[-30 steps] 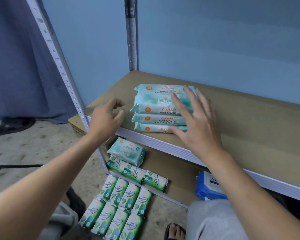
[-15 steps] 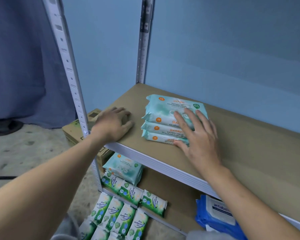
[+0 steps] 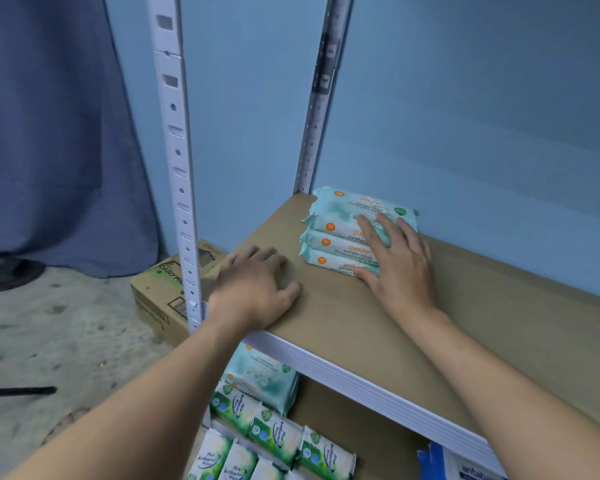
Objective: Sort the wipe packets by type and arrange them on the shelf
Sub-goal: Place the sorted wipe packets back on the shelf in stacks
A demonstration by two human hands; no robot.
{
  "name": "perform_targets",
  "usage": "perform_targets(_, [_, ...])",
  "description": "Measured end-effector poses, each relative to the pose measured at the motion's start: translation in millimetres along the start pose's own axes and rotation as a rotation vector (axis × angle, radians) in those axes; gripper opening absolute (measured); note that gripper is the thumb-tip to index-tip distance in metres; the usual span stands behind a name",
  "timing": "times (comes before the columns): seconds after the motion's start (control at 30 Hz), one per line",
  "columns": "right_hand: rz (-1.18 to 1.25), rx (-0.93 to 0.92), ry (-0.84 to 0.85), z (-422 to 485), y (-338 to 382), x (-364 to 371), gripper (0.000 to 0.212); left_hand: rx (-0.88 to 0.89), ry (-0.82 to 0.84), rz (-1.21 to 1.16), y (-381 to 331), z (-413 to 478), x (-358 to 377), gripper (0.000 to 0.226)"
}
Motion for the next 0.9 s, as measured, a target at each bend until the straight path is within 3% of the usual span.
perform_targets(0.13, [-0.038,-0.008,0.025,23.8,7.5,16.7,0.091,-0.005,0.006,-0.005,0.0,-0.4,-0.1,0.064])
perform_targets(0.33, [-0.066,0.008,0.054,55.5,20.2,36.0,0.092,0.003,-0.01,0.004,0.8,0.4,1.0,0.054])
perform_targets(0.57, [-0.086,0.021,0.085,84.2,27.2,54.7,0.093,0.001,-0.009,0.008,0.1,1.0,0.5,0.064])
perform_targets(0.9, [-0.099,0.052,0.113,102.7,34.5,70.9,0.091,0.009,-0.02,-0.001,1.1,0.7,1.6,0.061])
Point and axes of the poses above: each hand's wrist, its own z-axis towards the middle knuckle, its own x-axis out of the palm, y = z × x, the point moved 3 cm from there along z, towards the middle knuckle, and after that the axes turned 9 degrees about -z, right-handed, at the moved point
